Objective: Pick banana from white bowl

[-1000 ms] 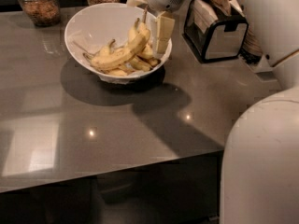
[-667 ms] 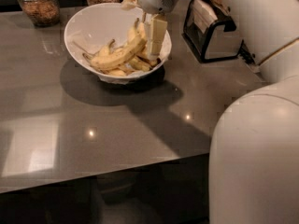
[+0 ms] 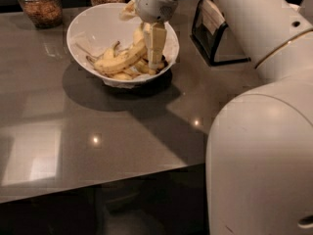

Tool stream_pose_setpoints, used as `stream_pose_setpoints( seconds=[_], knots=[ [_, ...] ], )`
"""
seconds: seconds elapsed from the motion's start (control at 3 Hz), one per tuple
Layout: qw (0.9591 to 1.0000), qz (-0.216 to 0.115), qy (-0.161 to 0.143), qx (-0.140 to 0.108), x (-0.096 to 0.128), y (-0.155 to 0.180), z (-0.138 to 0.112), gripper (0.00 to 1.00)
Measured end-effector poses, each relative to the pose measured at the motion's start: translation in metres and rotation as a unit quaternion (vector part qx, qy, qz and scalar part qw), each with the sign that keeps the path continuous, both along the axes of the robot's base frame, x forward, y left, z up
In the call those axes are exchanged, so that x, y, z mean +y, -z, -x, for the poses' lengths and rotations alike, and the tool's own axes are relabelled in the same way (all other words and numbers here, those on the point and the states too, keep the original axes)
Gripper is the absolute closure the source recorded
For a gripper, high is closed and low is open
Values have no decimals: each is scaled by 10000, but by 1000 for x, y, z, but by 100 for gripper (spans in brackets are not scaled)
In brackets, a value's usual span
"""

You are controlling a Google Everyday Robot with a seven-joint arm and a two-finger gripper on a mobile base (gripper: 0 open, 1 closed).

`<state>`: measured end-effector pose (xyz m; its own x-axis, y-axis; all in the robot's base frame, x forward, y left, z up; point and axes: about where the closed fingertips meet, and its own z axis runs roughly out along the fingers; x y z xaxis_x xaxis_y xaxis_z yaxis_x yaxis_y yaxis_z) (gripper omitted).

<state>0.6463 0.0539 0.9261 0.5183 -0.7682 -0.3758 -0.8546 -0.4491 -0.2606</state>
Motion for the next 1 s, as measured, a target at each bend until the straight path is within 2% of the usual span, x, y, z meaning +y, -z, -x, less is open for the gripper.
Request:
stream_pose_setpoints(
  seconds=[0.33, 0.67, 1.0],
  knots=[
    [9999, 74, -88, 71, 6, 9, 1, 0],
    [9997, 166, -163, 120, 8, 18, 3, 19],
    [9994, 237, -221, 126, 7, 22, 4, 42]
  ],
)
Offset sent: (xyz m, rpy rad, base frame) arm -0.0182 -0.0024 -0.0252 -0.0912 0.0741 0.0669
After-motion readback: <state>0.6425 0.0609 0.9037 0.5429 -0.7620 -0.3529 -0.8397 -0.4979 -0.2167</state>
